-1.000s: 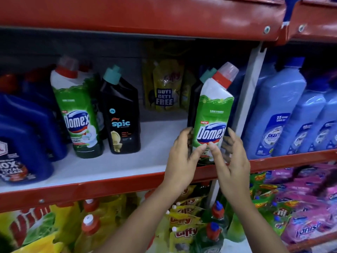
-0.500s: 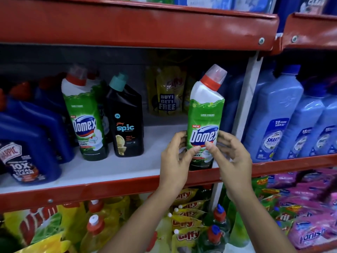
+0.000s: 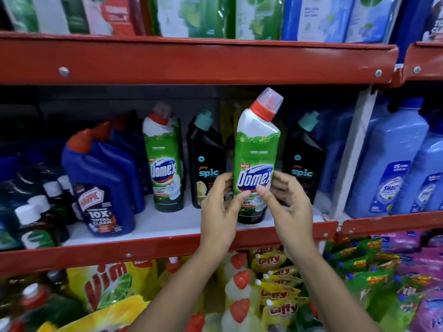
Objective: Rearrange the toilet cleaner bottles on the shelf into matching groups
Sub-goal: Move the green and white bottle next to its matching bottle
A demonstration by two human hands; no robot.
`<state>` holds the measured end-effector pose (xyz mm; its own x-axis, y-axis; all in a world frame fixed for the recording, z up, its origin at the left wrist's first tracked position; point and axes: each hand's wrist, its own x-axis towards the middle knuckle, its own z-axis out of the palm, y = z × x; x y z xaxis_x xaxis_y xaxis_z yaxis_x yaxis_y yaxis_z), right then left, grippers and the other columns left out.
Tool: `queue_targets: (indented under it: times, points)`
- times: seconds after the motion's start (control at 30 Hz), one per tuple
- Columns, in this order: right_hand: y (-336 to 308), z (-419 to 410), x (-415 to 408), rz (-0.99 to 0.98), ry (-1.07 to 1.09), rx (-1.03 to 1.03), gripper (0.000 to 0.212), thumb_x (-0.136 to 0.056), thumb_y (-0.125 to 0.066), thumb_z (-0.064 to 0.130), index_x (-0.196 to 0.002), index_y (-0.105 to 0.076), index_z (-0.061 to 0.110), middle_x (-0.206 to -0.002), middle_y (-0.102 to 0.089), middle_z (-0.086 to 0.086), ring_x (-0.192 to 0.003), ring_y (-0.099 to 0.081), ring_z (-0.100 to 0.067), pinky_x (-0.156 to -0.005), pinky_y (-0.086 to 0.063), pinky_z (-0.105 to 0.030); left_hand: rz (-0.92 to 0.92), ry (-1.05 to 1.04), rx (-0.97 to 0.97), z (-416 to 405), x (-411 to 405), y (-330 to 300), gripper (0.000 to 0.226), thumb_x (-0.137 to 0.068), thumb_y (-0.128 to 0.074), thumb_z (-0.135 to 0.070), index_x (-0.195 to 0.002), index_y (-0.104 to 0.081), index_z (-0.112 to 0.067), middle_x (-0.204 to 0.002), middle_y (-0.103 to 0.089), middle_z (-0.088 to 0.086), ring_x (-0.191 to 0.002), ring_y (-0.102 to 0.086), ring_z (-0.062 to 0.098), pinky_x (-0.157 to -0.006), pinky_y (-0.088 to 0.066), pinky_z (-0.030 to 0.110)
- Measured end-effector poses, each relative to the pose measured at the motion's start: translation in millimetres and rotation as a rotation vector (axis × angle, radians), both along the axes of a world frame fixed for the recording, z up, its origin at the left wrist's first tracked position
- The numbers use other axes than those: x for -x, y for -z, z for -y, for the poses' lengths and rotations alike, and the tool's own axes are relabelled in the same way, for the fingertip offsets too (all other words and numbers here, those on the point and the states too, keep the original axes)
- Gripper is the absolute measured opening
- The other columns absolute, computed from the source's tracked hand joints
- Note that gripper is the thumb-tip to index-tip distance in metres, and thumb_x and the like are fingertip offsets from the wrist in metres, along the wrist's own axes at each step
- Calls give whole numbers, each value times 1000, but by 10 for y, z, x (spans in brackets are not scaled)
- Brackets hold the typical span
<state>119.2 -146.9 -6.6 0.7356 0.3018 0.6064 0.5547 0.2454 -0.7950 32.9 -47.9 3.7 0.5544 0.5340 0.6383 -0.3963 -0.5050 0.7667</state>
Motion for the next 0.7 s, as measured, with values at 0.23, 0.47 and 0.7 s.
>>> queue_targets:
  times: [0.23,0.47,0.7]
  points:
    - [-11,-462,390,0,-88,6,31,-87,-70,24,-117,-62,20,-111,-72,9,-102,-67,-3,-85,-57,-23,6,-94,0,-392,460,12,31,-88,-66,-16,-116,-53,-21,-107,-66,-14,-100,-64,-3,-79,-50,10]
    - [1,-879,666,-22,-185,-2,30,-86,-72,18,-114,-62,17,-105,-73,9,-93,-69,0,-77,-55,-16,13,-192,-5,-735,790,65,33,-88,-66,-15,-119,-56,-16,-109,-69,-5,-101,-64,0,-79,-50,11]
    - [112,-1187,803,-34,-212,44,28,-86,-72,20,-111,-61,21,-105,-72,9,-93,-69,2,-75,-55,-14,-35,-271,-17,-1023,929,233,36,-90,-63,-18,-125,-53,-14,-114,-67,-5,-105,-63,0,-83,-51,13]
